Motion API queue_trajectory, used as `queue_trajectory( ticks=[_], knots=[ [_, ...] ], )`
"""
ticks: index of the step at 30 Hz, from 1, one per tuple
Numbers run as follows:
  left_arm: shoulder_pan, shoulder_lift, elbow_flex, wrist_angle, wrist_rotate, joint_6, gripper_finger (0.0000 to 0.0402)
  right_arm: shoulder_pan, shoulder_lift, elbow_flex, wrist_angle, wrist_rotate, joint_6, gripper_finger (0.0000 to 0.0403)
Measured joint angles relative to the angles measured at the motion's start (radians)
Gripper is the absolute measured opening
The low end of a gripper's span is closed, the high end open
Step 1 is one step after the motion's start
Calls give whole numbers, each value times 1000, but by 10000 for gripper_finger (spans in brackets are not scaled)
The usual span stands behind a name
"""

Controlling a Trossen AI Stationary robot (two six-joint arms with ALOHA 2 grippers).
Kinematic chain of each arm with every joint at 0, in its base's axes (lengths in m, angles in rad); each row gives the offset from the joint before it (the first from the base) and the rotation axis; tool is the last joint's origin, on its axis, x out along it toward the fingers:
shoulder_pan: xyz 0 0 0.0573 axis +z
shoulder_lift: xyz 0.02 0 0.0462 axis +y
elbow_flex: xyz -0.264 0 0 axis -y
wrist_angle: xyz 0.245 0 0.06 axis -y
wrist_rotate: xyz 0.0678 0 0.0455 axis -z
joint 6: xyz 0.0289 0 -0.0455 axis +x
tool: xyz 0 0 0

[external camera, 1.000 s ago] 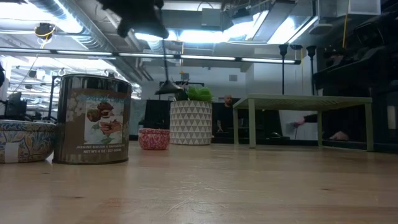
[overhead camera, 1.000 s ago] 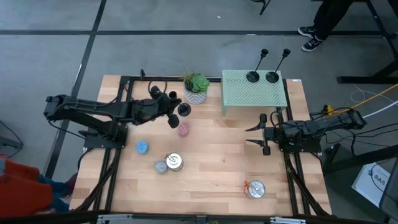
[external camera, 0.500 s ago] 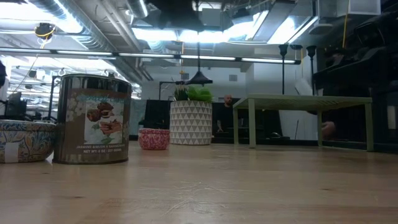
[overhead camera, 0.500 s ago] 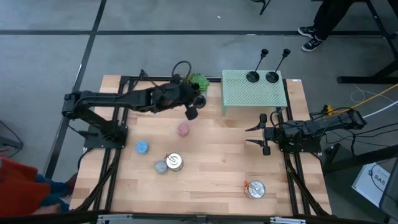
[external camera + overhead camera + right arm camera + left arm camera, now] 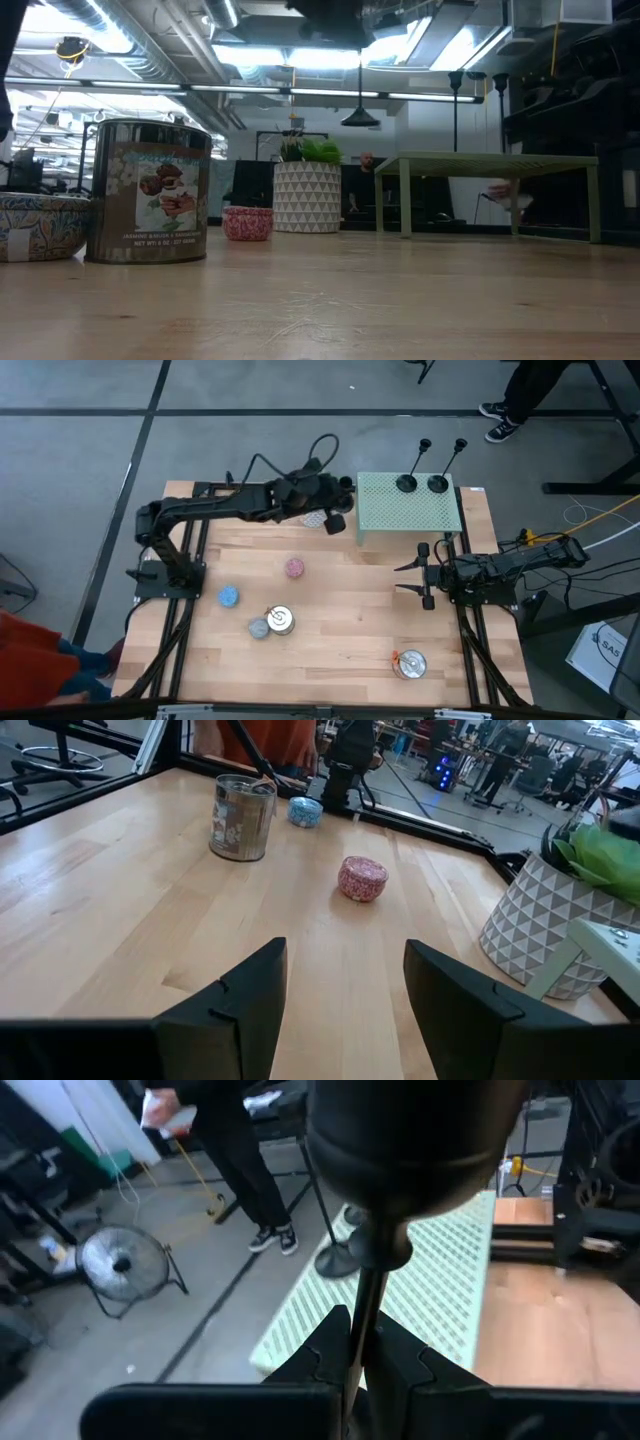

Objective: Pick & Place candle stick holders
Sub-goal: Put the black candle holder and aligned with other black candle holder on the shelf

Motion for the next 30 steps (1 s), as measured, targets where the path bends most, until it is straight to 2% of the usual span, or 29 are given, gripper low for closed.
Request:
queue_trajectory(
  ticks=[8,18,30],
  knots=[
    [71,137,184,-24,144,83,13,0,0,0,0,0,-2,204],
    [143,267,346,-19,293,96,14,0,0,0,0,0,38,204],
    [221,402,486,-17,423,22,15,0,0,0,0,-1,96,204]
  ],
)
